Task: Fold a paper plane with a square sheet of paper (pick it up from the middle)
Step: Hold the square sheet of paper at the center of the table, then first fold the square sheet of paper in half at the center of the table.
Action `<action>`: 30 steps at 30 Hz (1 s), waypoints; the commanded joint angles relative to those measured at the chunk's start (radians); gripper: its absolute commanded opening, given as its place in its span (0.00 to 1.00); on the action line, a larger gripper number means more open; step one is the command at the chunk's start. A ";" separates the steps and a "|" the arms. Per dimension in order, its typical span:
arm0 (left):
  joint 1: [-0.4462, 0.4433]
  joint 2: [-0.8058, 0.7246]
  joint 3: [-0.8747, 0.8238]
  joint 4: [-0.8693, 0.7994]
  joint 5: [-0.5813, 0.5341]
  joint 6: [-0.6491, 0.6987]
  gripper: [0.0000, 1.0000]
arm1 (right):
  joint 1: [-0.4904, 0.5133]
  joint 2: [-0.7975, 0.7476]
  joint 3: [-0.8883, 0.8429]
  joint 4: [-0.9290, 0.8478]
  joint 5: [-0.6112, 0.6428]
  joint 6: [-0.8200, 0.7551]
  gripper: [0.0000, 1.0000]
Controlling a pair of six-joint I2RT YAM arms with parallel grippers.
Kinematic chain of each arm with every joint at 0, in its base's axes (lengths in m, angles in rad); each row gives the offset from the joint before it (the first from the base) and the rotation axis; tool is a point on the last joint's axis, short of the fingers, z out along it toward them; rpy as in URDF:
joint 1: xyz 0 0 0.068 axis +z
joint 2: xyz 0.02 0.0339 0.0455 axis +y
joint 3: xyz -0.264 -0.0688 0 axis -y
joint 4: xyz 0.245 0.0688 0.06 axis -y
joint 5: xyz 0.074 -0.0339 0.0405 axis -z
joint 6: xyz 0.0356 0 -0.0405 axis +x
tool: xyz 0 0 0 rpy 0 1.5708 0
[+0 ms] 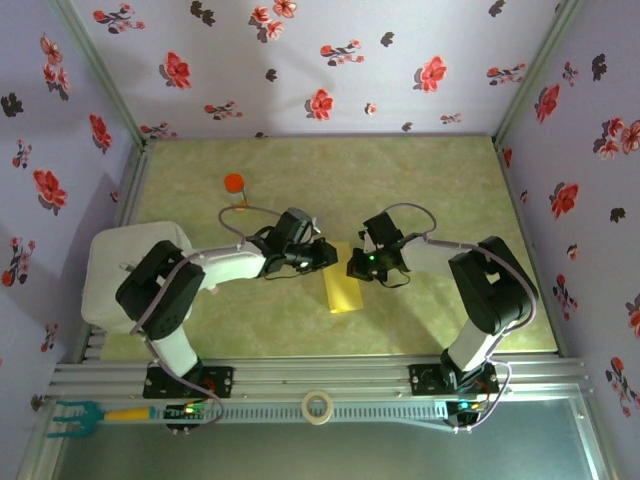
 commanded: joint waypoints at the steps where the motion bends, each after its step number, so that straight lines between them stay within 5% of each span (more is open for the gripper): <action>1: 0.003 0.027 -0.009 0.050 0.048 -0.016 0.16 | -0.008 0.047 -0.035 -0.105 0.092 -0.008 0.00; 11: 0.006 0.079 -0.024 0.070 0.073 -0.020 0.13 | -0.008 0.051 -0.035 -0.104 0.092 -0.003 0.00; 17: 0.034 0.092 -0.067 0.077 0.082 0.003 0.00 | -0.008 0.052 -0.037 -0.101 0.089 -0.002 0.00; 30: 0.065 0.132 -0.153 0.100 0.078 0.017 0.00 | -0.008 0.059 -0.048 -0.090 0.088 0.006 0.00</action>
